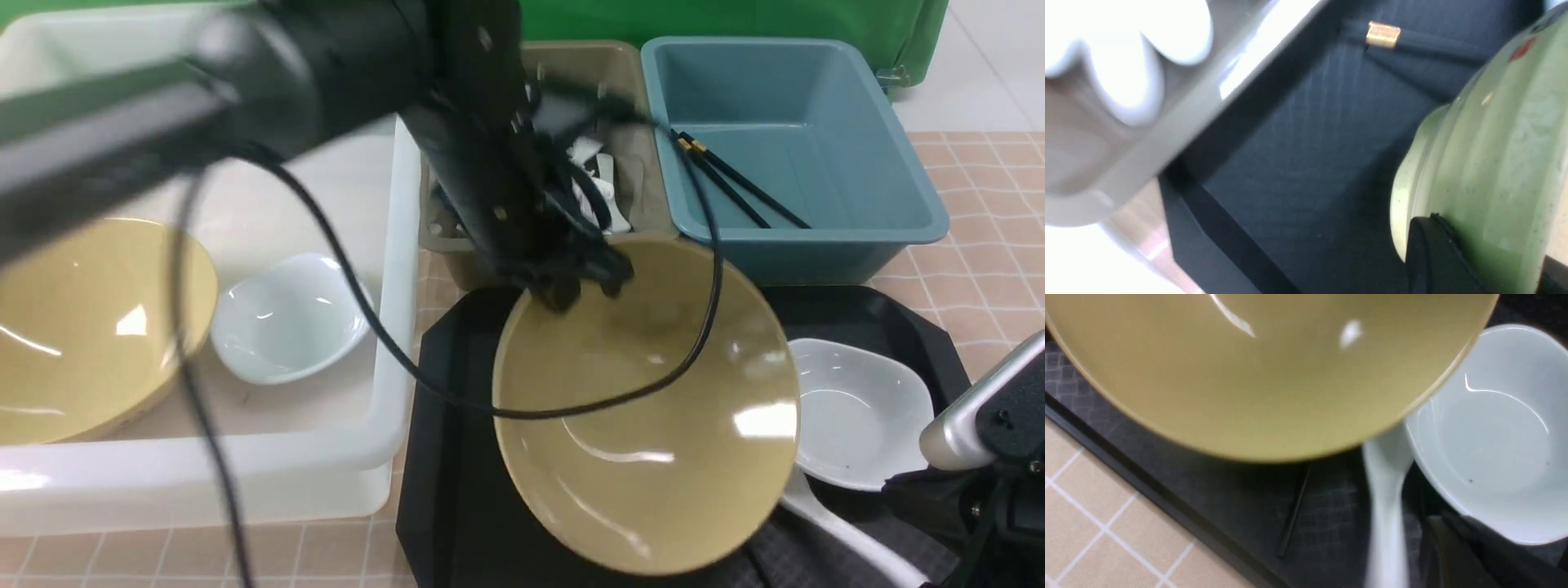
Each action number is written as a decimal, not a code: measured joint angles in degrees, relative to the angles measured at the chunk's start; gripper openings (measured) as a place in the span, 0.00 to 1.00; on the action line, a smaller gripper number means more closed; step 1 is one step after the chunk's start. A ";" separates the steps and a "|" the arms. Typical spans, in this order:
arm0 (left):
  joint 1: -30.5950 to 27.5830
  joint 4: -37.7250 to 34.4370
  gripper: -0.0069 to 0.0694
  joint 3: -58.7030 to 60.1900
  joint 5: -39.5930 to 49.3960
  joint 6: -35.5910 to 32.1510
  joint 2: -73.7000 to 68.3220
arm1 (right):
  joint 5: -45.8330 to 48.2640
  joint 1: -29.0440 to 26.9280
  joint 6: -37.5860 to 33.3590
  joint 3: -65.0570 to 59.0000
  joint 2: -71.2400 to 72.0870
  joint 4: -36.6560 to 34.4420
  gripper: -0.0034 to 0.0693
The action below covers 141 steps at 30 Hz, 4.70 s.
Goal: On brown table put chopsticks spoon bowls plates into blue grey white boxes.
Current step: 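Place the tan bowl onto the bowl stack in the left bin with the left gripper, then reach for and grasp the small white dish on the black tray, then place the white bowl into the white bin on top of the stacked bowls with the right gripper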
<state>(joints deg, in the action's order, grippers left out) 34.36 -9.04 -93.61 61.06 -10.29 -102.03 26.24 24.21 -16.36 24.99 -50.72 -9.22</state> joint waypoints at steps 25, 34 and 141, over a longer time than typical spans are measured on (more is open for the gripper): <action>-49.91 22.28 0.10 28.43 -13.33 24.94 32.35 | 0.00 0.00 0.18 0.00 0.00 0.00 0.11; -54.63 15.93 0.13 37.61 -25.50 24.12 28.41 | 0.00 0.00 2.32 0.00 0.00 -0.14 0.11; -20.08 46.52 0.09 72.81 -17.65 40.16 102.36 | 1.05 -9.55 20.16 26.91 -27.76 4.57 0.14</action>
<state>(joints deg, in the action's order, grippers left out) 14.28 37.48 -20.79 43.41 29.87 0.34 27.29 14.66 3.80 51.90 -78.48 -4.65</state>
